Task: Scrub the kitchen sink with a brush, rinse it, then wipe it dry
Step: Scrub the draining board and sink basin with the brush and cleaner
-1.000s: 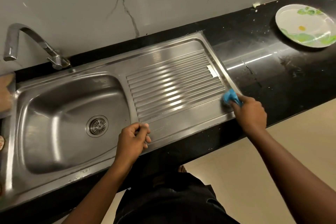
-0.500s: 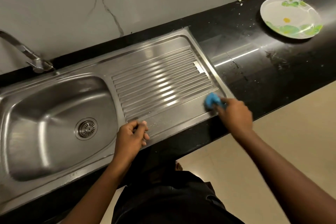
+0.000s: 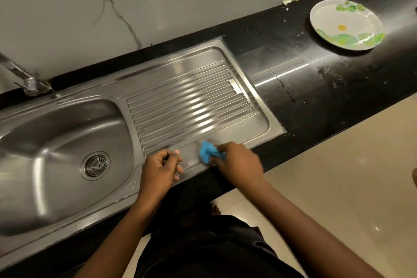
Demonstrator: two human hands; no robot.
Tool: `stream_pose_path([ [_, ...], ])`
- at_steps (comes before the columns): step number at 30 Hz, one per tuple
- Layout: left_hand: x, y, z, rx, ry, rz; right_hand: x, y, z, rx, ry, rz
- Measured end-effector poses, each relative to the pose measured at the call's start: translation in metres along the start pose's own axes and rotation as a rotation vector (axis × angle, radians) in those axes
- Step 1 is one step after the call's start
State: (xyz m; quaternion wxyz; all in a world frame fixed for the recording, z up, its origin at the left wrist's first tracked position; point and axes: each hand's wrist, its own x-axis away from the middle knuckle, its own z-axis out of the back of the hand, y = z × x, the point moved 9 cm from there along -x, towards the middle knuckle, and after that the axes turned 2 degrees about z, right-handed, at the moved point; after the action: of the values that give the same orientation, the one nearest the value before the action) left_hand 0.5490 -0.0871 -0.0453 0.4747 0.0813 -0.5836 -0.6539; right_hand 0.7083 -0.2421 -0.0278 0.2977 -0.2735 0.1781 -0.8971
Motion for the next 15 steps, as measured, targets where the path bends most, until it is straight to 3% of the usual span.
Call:
stream_pose_path([
  [4, -0.001, 0.003, 0.002, -0.006, 0.006, -0.012, -0.010, 0.102, 0.088, 0.123, 0.202, -0.214],
  [7, -0.002, 0.003, 0.001, -0.003, 0.002, -0.014, -0.019, 0.127, 0.123, 0.106, 0.319, -0.256],
  [11, -0.004, 0.003, -0.001, 0.003, 0.012, -0.002, -0.025, 0.081, 0.065, -0.033, 0.215, -0.192],
  [15, -0.007, 0.005, -0.009, -0.011, 0.006, -0.004, -0.004, 0.004, -0.005, -0.057, 0.088, 0.061],
])
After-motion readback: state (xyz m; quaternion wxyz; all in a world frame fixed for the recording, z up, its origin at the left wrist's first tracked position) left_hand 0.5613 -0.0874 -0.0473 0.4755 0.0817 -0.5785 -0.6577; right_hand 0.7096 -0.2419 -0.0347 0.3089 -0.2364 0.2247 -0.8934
